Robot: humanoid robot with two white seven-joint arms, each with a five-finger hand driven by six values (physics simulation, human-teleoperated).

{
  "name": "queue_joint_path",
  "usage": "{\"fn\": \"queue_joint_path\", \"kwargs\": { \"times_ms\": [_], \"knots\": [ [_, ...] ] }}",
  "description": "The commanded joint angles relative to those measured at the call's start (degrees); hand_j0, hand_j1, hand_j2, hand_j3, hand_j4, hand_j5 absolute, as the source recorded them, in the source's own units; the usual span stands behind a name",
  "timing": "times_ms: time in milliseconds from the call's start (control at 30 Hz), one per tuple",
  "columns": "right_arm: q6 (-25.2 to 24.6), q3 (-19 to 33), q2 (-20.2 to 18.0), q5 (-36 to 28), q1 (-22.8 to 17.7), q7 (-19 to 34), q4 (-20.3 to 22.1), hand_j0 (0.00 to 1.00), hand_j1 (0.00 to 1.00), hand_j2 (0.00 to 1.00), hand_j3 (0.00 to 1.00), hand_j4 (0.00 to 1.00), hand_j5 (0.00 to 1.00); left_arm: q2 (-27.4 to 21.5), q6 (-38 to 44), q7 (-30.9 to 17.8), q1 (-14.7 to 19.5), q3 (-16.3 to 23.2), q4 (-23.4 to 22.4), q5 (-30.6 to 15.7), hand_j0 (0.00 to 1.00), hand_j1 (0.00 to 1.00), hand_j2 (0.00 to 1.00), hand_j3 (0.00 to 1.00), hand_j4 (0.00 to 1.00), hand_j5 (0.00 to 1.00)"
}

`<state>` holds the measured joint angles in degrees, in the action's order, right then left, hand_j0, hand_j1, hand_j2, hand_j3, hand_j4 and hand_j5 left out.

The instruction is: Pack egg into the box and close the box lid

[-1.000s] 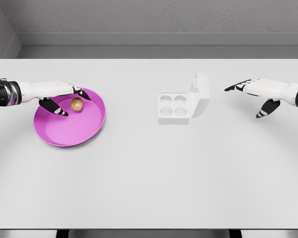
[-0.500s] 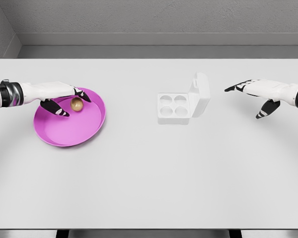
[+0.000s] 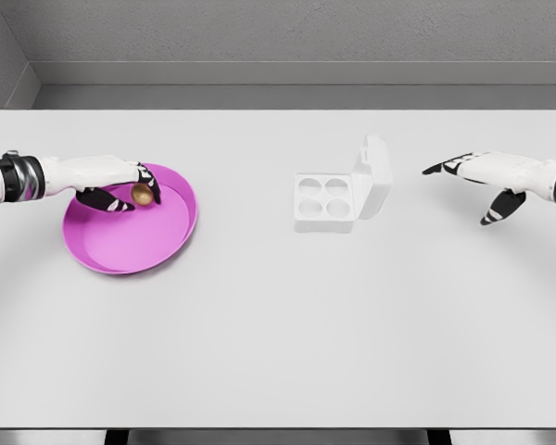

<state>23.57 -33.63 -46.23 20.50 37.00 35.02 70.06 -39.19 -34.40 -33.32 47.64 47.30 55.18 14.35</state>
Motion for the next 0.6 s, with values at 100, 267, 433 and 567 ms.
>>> {"fn": "queue_joint_path", "kwargs": {
  "times_ms": [100, 267, 433, 567],
  "knots": [
    [-0.10, 0.14, -0.27, -0.20, 0.00, -0.02, -0.10, 1.00, 1.00, 1.00, 1.00, 1.00, 1.00, -0.01, -0.05, -0.34, 0.00, -0.01, 0.02, 0.15, 0.48, 0.48, 0.48, 0.48, 0.48, 0.48],
    [-0.10, 0.32, 0.26, -0.11, 0.09, -0.02, -0.45, 1.00, 1.00, 1.00, 1.00, 1.00, 1.00, -0.01, -0.05, -0.34, 0.00, 0.16, -0.07, 0.15, 0.45, 0.45, 0.45, 0.45, 0.45, 0.45],
    [-0.10, 0.40, 0.00, -0.11, 0.17, -0.02, -0.45, 1.00, 1.00, 1.00, 1.00, 1.00, 1.00, -0.10, 0.04, -1.68, 0.26, -0.63, 1.25, -0.20, 0.45, 0.45, 0.45, 0.45, 0.45, 0.45],
    [-0.10, 0.32, -0.09, -0.20, 0.09, -0.02, -0.45, 1.00, 1.00, 1.00, 1.00, 1.00, 1.00, -0.10, -0.05, -1.68, 0.00, -1.77, 2.39, -0.11, 0.44, 0.44, 0.44, 0.44, 0.44, 0.44]
  ]
}}
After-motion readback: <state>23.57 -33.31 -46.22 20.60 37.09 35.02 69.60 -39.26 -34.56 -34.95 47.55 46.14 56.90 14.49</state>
